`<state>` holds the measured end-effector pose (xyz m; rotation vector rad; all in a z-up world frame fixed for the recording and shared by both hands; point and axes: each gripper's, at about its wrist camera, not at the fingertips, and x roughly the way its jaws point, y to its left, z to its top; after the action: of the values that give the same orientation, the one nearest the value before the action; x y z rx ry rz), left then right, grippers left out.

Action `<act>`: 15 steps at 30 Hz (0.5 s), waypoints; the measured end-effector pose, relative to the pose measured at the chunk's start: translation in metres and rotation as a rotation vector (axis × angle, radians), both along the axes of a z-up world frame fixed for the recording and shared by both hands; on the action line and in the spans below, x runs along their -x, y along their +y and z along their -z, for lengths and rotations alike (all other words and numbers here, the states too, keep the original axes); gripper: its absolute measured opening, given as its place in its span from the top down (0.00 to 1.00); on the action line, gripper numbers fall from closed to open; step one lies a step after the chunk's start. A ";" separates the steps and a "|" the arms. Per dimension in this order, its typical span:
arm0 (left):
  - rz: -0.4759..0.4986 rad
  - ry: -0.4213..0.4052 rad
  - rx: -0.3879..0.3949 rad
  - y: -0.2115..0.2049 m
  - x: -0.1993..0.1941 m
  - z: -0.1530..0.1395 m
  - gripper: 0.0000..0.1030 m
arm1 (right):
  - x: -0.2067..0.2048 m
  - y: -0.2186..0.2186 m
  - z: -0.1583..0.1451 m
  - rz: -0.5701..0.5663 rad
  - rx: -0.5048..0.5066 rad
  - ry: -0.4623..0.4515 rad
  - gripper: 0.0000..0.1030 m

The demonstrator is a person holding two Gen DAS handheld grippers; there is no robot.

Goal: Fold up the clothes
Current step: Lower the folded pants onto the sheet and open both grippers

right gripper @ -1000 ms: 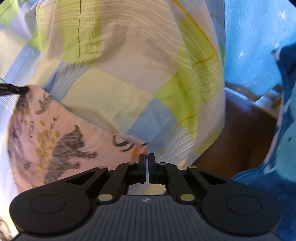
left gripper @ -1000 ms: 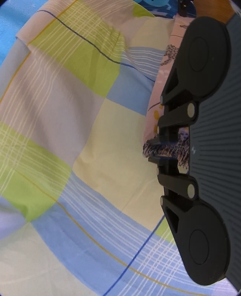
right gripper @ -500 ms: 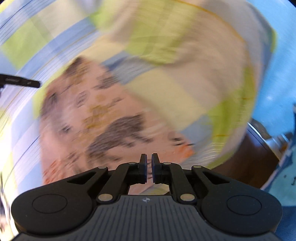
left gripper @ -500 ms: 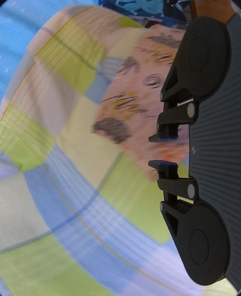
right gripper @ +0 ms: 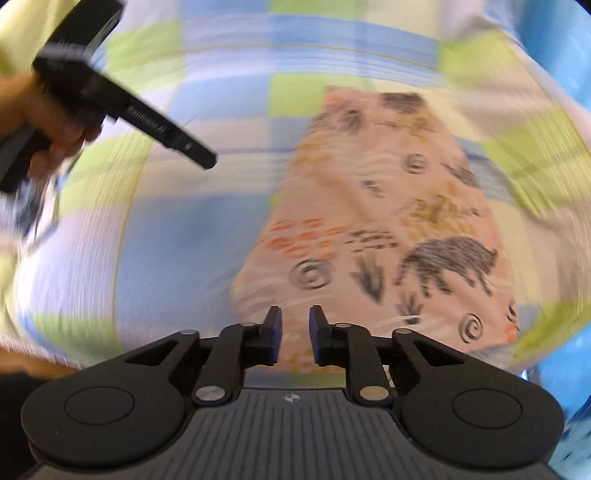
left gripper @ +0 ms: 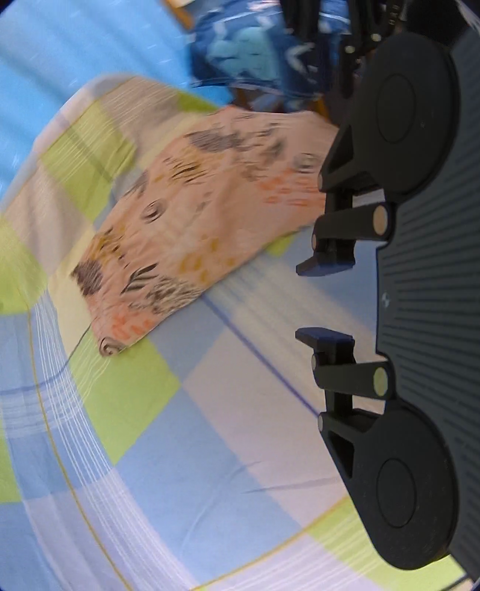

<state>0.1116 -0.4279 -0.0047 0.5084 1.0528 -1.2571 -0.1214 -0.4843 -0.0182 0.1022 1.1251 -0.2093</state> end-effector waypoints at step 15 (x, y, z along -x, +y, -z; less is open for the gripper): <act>0.112 -0.165 0.306 0.039 0.082 0.059 0.62 | 0.041 0.061 0.105 -0.498 0.471 -0.104 0.53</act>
<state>0.0300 -0.3889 -0.0640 0.4311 0.6858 -1.4200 -0.1623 -0.4234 -0.1229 -0.5754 0.9395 -0.0181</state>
